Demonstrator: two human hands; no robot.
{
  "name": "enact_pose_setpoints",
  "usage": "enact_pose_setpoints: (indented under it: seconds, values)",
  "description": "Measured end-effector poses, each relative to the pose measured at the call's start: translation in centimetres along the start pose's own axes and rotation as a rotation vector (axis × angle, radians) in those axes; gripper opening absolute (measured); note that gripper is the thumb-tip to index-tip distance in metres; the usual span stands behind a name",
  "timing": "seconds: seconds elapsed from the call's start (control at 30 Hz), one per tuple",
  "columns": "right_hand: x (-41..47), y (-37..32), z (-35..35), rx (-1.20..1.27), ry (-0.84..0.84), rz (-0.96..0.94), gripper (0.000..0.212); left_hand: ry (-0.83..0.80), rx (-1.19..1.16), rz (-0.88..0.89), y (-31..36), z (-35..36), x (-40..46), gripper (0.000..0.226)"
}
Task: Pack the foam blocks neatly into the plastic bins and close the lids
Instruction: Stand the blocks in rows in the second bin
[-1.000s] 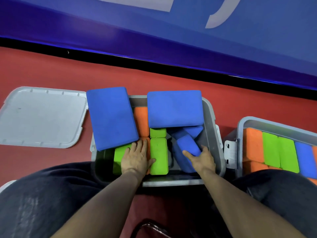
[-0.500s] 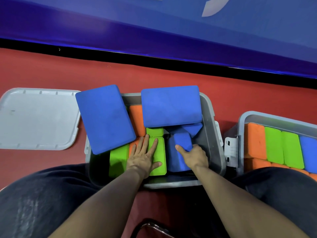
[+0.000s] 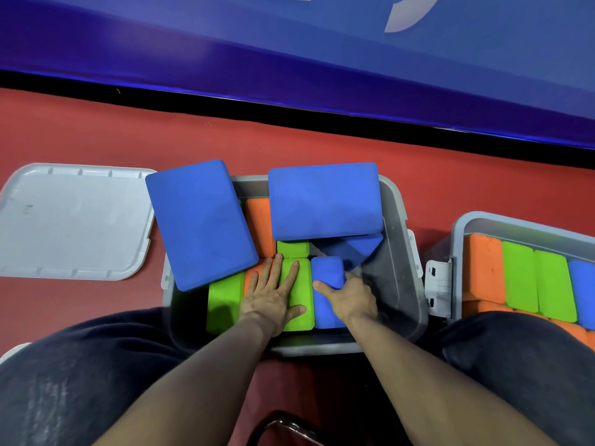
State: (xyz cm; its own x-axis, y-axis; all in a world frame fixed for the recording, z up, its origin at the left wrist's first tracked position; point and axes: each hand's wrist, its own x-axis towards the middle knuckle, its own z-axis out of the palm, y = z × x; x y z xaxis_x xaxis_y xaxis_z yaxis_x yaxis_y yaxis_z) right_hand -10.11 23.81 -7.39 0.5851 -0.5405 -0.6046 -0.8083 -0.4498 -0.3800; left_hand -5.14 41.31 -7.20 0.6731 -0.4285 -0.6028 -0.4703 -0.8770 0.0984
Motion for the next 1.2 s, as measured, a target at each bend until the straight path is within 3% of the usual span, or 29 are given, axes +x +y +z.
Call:
enact_pose_setpoints:
  seconds: [0.33,0.43,0.57,0.63,0.73,0.87,0.93,1.0,1.07,1.2]
  values:
    - [0.6,0.6,0.1,0.167,-0.086,0.052,0.081,-0.006,-0.004,-0.005,0.1,-0.1,0.0,0.093]
    - [0.9,0.3,-0.9,0.357,0.001,0.057,0.080,0.002,-0.035,-0.015,0.3,-0.4,-0.1,0.092]
    - [2.1,-0.4,-3.3,0.623,0.135,0.091,0.099,0.083,-0.168,-0.014,0.3,-0.7,-0.1,0.089]
    - [2.5,-0.4,-4.1,0.709,0.172,0.064,0.090,0.167,-0.234,0.011,0.6,-1.4,-0.2,0.090]
    - [2.1,-1.4,-5.6,0.859,0.244,0.021,0.085,0.343,-0.503,-0.002,1.8,-2.9,0.0,0.092]
    - [3.2,-3.0,-7.1,0.876,0.197,-0.045,0.092,0.492,-0.957,-0.215,3.5,-5.6,0.9,0.073]
    - [3.8,-3.9,-8.0,0.864,0.153,-0.070,0.091,0.480,-1.166,-0.329,3.7,-6.9,1.5,0.066]
    - [4.2,-4.3,-8.8,0.844,0.113,-0.085,0.092,0.438,-1.315,-0.370,3.4,-7.6,2.1,0.077]
    - [4.4,-4.3,-9.2,0.835,0.077,-0.089,0.082,0.380,-1.392,-0.356,3.2,-7.9,2.3,0.089]
    - [4.0,-3.9,-9.4,0.841,0.025,-0.041,0.064,0.336,-1.434,-0.333,2.5,-8.2,2.2,0.088]
